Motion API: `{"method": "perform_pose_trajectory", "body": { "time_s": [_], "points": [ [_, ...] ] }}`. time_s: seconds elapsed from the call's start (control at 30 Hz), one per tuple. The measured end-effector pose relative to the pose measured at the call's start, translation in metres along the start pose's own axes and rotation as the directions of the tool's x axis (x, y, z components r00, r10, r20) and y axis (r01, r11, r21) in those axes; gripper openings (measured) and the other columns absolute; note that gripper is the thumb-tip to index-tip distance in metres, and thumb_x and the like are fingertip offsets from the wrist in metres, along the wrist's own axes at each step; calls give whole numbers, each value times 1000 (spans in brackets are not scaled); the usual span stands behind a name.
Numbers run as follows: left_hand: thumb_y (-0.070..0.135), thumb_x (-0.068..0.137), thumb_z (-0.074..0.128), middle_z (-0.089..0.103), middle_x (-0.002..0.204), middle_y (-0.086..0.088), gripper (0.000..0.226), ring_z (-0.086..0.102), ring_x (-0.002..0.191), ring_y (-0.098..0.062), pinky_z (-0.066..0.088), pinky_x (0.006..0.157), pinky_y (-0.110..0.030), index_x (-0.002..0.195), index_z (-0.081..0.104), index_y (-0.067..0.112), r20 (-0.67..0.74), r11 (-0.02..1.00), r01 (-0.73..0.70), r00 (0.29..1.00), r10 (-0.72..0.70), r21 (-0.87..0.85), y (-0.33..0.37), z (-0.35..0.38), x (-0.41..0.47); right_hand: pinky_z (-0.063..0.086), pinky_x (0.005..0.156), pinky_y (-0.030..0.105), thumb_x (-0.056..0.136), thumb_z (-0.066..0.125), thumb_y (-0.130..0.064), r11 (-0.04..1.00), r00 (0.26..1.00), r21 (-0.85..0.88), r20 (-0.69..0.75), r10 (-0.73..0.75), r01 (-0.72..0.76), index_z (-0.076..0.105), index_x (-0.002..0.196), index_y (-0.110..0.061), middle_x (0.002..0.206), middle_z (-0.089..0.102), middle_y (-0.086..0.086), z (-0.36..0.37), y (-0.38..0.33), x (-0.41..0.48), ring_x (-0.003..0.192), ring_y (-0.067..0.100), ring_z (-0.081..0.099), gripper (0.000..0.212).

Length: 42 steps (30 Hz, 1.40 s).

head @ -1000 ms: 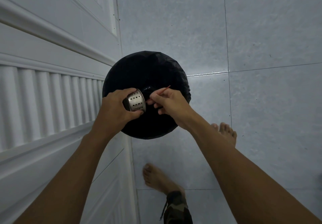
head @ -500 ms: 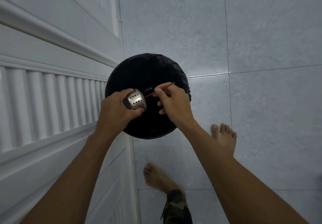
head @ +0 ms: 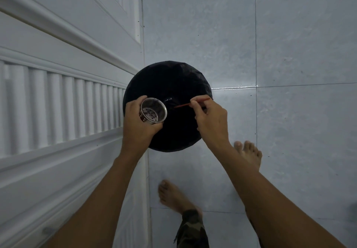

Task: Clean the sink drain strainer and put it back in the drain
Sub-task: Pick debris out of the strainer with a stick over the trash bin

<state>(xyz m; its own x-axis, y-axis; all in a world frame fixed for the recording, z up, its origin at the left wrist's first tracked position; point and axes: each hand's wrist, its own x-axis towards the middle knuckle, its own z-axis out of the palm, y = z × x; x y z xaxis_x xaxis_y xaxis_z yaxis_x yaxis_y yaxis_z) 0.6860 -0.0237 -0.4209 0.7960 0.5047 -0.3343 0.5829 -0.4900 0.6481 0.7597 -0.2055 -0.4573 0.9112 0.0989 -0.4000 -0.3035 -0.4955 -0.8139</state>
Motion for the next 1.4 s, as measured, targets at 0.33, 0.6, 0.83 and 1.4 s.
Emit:
{"method": "perform_pose_trajectory", "body": {
  "time_s": [0.33, 0.6, 0.83, 1.4],
  "points": [
    [35, 67, 96, 60, 130, 13, 80, 58, 124, -11, 54, 101, -35, 135, 55, 27, -306, 977, -29, 951, -38, -212, 76, -26, -32, 60, 73, 17, 103, 61, -34, 998, 997, 16, -36, -61, 61, 67, 105, -35, 88, 67, -23, -48, -56, -31, 80, 0, 69, 6],
    [36, 71, 91, 60, 128, 18, 76, 60, 121, -7, 56, 97, -30, 135, 51, 33, -511, 904, -160, 856, -72, -395, 246, -137, -59, 66, 66, 37, 103, 60, -30, 960, 974, 222, -183, -131, 171, 68, 105, -24, 95, 74, -10, -136, -251, -69, 84, 13, 71, 11],
    [33, 71, 92, 64, 124, 17, 72, 64, 117, -10, 58, 93, -27, 132, 53, 30, -672, 830, -344, 739, -49, -439, 347, -309, -115, 58, 53, 28, 103, 59, -28, 797, 891, 400, -228, -392, 453, 69, 105, -22, 96, 76, -6, -164, -432, -124, 75, 16, 69, 12],
    [2, 60, 90, 53, 128, -5, 84, 58, 115, -24, 45, 92, -27, 132, 48, 12, -755, 877, 363, 465, -462, -314, 31, -503, -306, 49, 62, 11, 103, 62, -23, 665, 592, 352, 301, -747, 659, 68, 101, -24, 86, 68, -17, 65, -522, -326, 77, 6, 68, 6]
  ]
}}
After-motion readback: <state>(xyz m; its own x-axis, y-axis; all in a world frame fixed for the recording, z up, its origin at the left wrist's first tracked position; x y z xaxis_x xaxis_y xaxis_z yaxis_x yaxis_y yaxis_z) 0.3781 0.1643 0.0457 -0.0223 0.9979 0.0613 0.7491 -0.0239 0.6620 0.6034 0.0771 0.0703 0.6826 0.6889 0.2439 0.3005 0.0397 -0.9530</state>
